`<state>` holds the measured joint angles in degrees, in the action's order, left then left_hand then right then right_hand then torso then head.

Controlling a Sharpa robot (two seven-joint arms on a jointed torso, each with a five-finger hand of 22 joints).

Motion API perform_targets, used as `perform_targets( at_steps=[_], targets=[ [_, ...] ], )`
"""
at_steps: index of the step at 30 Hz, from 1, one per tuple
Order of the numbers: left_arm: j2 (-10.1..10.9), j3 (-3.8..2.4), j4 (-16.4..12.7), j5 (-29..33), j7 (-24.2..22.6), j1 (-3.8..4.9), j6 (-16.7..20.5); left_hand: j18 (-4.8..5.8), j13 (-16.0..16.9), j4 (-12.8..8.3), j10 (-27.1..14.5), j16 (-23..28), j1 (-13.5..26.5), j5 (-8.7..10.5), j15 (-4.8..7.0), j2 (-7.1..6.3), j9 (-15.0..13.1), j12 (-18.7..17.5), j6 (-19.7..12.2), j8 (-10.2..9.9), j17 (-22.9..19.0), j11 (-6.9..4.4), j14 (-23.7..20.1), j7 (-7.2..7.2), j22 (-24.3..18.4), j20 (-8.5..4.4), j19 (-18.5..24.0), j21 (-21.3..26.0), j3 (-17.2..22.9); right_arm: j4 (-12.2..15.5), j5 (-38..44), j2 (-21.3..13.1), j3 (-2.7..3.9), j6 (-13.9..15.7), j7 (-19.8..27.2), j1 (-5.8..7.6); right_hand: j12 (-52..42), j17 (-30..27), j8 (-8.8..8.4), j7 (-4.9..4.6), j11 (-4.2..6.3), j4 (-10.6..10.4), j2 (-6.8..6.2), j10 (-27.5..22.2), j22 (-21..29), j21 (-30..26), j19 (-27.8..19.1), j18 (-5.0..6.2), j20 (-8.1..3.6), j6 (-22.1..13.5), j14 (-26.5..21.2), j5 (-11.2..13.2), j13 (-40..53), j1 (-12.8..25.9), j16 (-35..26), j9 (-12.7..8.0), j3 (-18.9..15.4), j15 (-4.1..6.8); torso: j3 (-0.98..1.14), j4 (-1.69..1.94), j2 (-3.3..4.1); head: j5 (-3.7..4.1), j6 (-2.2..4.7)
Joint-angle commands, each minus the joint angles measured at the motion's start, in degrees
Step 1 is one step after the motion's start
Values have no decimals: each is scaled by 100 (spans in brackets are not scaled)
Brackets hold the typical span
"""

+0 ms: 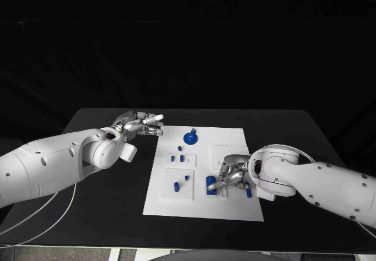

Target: Assemble the parts on the task board

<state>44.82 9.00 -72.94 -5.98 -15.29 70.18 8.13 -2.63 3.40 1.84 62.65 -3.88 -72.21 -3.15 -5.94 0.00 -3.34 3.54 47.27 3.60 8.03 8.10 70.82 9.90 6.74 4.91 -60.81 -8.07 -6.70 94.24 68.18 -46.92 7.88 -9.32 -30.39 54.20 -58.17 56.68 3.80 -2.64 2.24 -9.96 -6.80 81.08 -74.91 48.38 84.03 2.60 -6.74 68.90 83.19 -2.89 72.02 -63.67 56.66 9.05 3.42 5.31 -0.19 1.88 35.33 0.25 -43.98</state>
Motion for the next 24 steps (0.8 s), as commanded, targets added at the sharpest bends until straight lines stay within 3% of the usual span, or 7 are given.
perform_targets(
  at_steps=[1, 12, 17, 22, 24],
  targets=[
    [-4, -4, -10, 3, -29, -12, -67, -23, 9, -6, -45, 13, 31, 4, -2, 15, 7, -11, -40, -12, 9, 4, -40, 13, -16, 23, 26, -37, -16, 66, 42, 0, 18, 307, 132, -3, -49, 9, -14, -50, -40, -38, -36, 11, -628, 28, 151, 9, 35, -160, 6, -25, 13, -41, 35, -21, 5, -24, -2, 1, 1, -4, -7],
    [-4, -4, -6, 2, -21, -12, -70, -23, 9, -6, -45, 13, 31, 4, -2, 15, 7, -11, -40, -12, 9, 4, -40, 13, -16, 23, 26, -37, -16, 130, 218, -50, 102, 394, 51, -2, -86, 14, -12, -102, -73, -48, -79, 2, -635, 75, 153, 37, 64, -330, 0, -31, 20, -143, 68, -27, 24, -45, -1, -4, -1, -3, -1],
    [-9, -4, -5, 0, -20, -12, -77, -23, 9, -6, -45, 13, 31, 4, -2, 15, 7, -11, -40, -12, 9, 4, -40, 13, -16, 23, 26, -37, -16, 202, 292, -99, 142, 176, -23, -2, -86, 5, -10, -38, -41, 342, -38, -8, -634, 85, 142, 27, 48, -90, -6, -395, 3, -317, 77, 111, 86, -23, -1, -7, -1, 0, 1],
    [-9, -4, -4, -3, -17, -12, -83, -23, 9, -6, -45, 13, 31, 4, -2, 15, 7, -11, -40, -12, 9, 4, -40, 13, -16, 23, 26, -37, -16, 270, 342, -123, 153, -62, -101, -2, -32, -12, 12, 64, 32, 604, -27, -28, -630, 69, 132, 0, 7, 158, -10, -520, -30, -455, 46, 595, 58, 20, 0, -4, 0, 2, 0],
    [-9, -4, -4, -5, -16, -12, -86, -23, 9, -6, -45, 13, 31, 4, -2, 15, 7, -11, -40, -12, 9, 4, -40, 13, -16, 23, 26, -37, -16, 305, 365, -129, 154, -144, -122, -2, -5, -9, 19, 118, 82, 696, -50, -39, -627, 57, 130, -24, -26, 235, -10, -502, -39, -500, 32, 1092, 114, 48, 0, -1, 0, 7, -2]
  ],
)
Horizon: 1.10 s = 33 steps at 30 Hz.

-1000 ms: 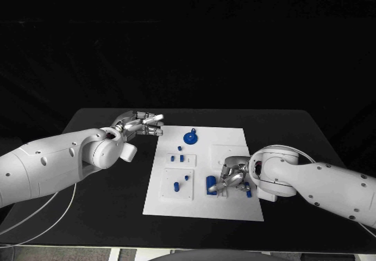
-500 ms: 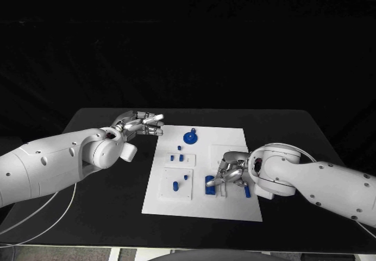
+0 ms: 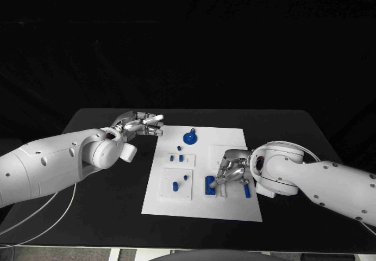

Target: Assemble the parts on the task board

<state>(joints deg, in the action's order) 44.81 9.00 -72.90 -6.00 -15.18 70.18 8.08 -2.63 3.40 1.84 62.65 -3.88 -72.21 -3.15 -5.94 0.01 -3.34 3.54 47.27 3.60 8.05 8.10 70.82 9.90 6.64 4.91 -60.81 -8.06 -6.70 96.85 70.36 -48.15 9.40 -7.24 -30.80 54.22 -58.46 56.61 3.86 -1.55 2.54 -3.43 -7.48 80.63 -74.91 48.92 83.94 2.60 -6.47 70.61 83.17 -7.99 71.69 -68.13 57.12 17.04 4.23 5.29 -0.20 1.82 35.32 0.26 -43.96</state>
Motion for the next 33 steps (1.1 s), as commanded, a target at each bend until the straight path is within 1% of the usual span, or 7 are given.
perform_targets(
  at_steps=[1, 3, 9, 12, 13, 22, 33],
  targets=[
    [-7, -4, -7, -4, -27, -12, -83, -23, 9, -6, -45, 13, 31, 4, -2, 15, 8, -11, -40, -12, 7, 4, -40, 13, -6, 23, 26, -37, -16, 62, 156, -7, 4, -388, -90, -5, 31, 5, 15, 44, 60, 69, -10, 4, -629, 3, 142, -36, -67, 54, -3, 47, -3, -78, -18, 696, 110, 62, 1, 6, 1, 9, -5],
    [-7, -4, -8, -6, -25, -12, -88, -23, 9, -2, -47, 13, 23, 2, -3, 6, 8, -11, -30, -12, 7, 5, -43, 12, -20, 23, 30, -45, -6, 97, 171, -6, 4, -447, -108, -5, 38, 15, 11, 108, 101, 35, -108, 6, -629, -6, 134, -68, -110, -19, -6, 109, 4, -87, -37, 1951, 302, 94, 1, 7, 1, 11, -6],
    [-8, -4, -6, -11, -20, -12, -98, -23, 9, -2, -47, 13, 23, 2, -3, 6, 8, -11, -30, -12, 7, 5, -43, 12, -20, 23, 30, -45, -6, 177, 210, 1, 3, -524, -159, -26, 31, 17, 47, 219, 165, -25, -117, 19, -631, -13, 146, -86, -149, -16, 5, 176, 1, -94, -40, 4000, 249, 128, -2, 4, 3, 13, -13],
    [-10, -4, -5, -14, -19, -12, -102, -23, 9, -2, -47, 13, 23, 2, -3, 6, 8, -11, -30, -12, 7, 5, -43, 12, -20, 23, 30, -45, -6, 205, 274, 9, 2, -497, -216, -39, 30, 10, 82, 288, 193, -56, -117, 15, -627, -20, 147, -90, -146, 127, 0, 197, 0, -77, -47, 4420, 241, 147, -2, 4, 3, 12, -13],
    [-11, -4, -5, -15, -19, -12, -104, -23, 9, -2, -47, 13, 23, 2, -3, 6, 8, -11, -30, -12, 7, 5, -43, 12, -20, 23, 30, -45, -6, 211, 302, 14, 1, -474, -245, -44, 26, 5, 138, 317, 209, -101, -118, 28, -628, -18, 151, -100, -164, 58, 1, 198, -3, -56, -50, 5116, 262, 163, -2, 5, 0, 14, -12],
    [-17, -4, -2, -17, -17, -12, -111, -23, 9, -2, -47, 13, 23, 2, -3, 6, 8, -11, -30, -12, 7, 5, -43, 12, -20, 23, 30, -45, -6, 208, 468, 66, -6, -250, -432, -76, -117, -46, -16, 375, 234, 30, -15, 115, -624, -44, 164, -115, -174, 256, 3, 258, 59, -45, -66, 5612, 650, 175, 0, 5, 3, 16, -25],
    [-19, -4, 4, -18, -13, -13, -120, -23, 10, -2, -50, 13, 36, 2, -5, 16, 8, -11, -30, -12, 6, 6, -48, 13, -33, 25, 33, -53, -9, 145, 697, 180, -16, -43, -502, -196, -176, -151, -19, 374, 226, 1163, 349, 208, -627, -44, 178, -129, -159, 283, 3, -133, 94, 198, -91, 5388, 1344, 157, 2, 12, 6, 37, -12]
  ],
)
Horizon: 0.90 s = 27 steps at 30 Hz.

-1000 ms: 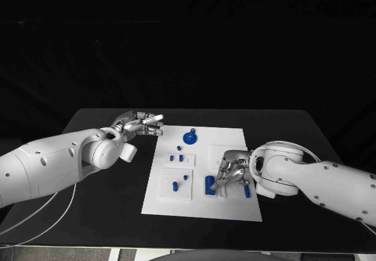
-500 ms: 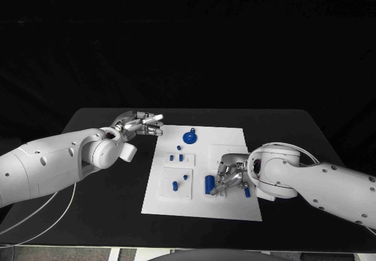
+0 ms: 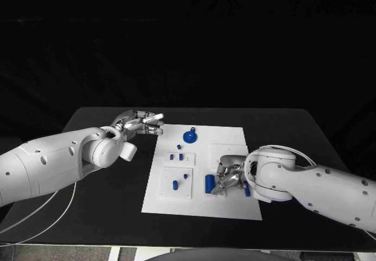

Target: Assemble the parts on the task board

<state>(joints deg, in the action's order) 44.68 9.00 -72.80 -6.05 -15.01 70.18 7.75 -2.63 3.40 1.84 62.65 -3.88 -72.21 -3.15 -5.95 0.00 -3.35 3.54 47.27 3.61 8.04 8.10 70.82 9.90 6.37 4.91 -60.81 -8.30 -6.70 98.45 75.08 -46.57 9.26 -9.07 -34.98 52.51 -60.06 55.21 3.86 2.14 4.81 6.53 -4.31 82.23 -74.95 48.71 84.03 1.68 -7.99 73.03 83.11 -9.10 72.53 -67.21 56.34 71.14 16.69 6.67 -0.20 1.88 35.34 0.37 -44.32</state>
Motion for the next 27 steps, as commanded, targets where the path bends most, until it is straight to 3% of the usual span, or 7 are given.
perform_targets(
  at_steps=[1, 7, 18, 22, 25, 26, 27],
  targets=[
    [-6, -4, -6, -12, -29, -13, -86, -23, 10, -2, -50, 13, 36, 2, -5, 16, 8, -11, -30, -12, 8, 6, -48, 13, -6, 25, 33, -30, -9, -26, 246, 33, -2, 178, -88, -33, -20, -11, -16, 7, 3, 213, 53, 54, -625, -11, 170, -37, -7, 51, 11, -28, 13, 121, -7, -20, 122, 19, 2, 3, 3, 29, 35],
    [-10, -4, -5, -13, -28, -13, -91, -23, 10, -2, -50, 13, 36, 2, -5, 16, 8, -11, -30, -12, 8, 6, -48, 13, -6, 25, 33, -30, -9, -82, 408, 80, -14, 311, -114, -58, -36, -55, -19, 9, 1, 470, 136, 92, -628, 13, 172, -37, -2, 82, 6, -34, 46, 265, 8, 0, 269, 14, -1, -1, -3, 22, 11],
    [-3, -4, -7, -14, -21, -13, -102, -23, 10, -2, -50, 13, 36, 2, -5, 16, 8, -11, -30, -12, 8, 6, -48, 13, -6, 25, 33, -30, -9, -66, 296, 15, -30, 297, -29, -74, -39, -64, -16, 21, 6, 421, 101, 99, -632, 29, 175, -38, -4, 94, 4, -67, 54, 328, 18, 18, 224, 17, 3, 2, 2, 44, 51],
    [6, -4, -8, -15, -13, -13, -106, -24, 10, -3, -54, 14, 39, 4, -6, 15, 7, -11, -23, -11, 7, 7, -53, 12, -17, 26, 38, -35, -10, -21, 157, -99, -30, 303, 40, -74, -27, -69, -17, 26, 10, 144, 4, 59, -628, 4, 162, -36, -18, 63, -6, 112, 68, 331, 20, 21, 105, 32, 1, -2, -2, 48, 61],
    [9, -3, -3, -15, -8, -13, -106, -24, 10, -3, -54, 14, 39, 4, -6, 15, 7, -11, -23, -11, 7, 7, -53, 12, -17, 26, 38, -35, -10, 19, -6, -211, -17, 362, 89, -74, -9, -68, -14, 31, 26, -651, -310, 15, -626, -4, 162, -35, -34, 56, -13, 385, 62, 219, 15, -41, 134, 46, 2, -16, -6, 50, 60],
    [9, -3, -2, -15, -6, -13, -108, -24, 10, -3, -54, 14, 39, 4, -6, 15, 7, -11, -23, -11, 7, 7, -53, 12, -17, 26, 38, -35, -10, 33, -84, -256, -6, 390, 101, -73, -2, -65, -22, 18, 11, -941, -378, 2, -622, -20, 160, -32, -36, -13, -16, 494, 58, 225, 14, -179, 131, 45, 3, -15, -5, 52, 62],
    [9, -3, -1, -17, -4, -13, -110, -24, 10, -3, -54, 14, 39, 4, -6, 15, 7, -11, -23, -11, 7, 7, -53, 12, -17, 26, 38, -35, -10, 43, -169, -301, 16, 417, 109, -73, 0, -60, -28, -9, -3, -1104, -435, -11, -621, -27, 160, -31, -33, -109, -15, 570, 59, 211, 16, -418, 125, 38, 2, -10, -4, 60, 66]
  ],
)
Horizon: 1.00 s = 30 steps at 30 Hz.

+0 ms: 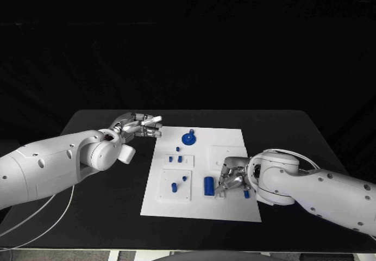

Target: Assemble the parts on the task board

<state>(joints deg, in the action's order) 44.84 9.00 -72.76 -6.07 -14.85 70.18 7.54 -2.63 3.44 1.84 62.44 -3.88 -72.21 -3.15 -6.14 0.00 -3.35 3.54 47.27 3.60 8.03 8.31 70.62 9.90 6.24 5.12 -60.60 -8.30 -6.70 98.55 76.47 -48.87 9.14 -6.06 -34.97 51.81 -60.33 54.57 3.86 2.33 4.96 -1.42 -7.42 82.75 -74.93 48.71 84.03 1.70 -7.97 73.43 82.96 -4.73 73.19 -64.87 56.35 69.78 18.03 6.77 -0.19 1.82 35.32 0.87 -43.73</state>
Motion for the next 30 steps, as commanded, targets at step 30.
perform_targets(
  at_steps=[30],
  targets=[
    [0, 0, -33, -123, -7, -12, -93, -19, 6, 25, -41, 14, 43, 4, 9, -39, 8, -11, -36, -13, 7, -11, -48, 14, -18, 9, 31, -38, 15, -58, -808, -1014, 425, -1095, -589, 13, 128, 301, -20, -315, -165, 45, 41, -221, -605, -111, 98, 42, 77, -485, 16, -136, -83, -24, 39, -3744, 321, -79, -6, -19, -7, 225, -1]
  ],
)
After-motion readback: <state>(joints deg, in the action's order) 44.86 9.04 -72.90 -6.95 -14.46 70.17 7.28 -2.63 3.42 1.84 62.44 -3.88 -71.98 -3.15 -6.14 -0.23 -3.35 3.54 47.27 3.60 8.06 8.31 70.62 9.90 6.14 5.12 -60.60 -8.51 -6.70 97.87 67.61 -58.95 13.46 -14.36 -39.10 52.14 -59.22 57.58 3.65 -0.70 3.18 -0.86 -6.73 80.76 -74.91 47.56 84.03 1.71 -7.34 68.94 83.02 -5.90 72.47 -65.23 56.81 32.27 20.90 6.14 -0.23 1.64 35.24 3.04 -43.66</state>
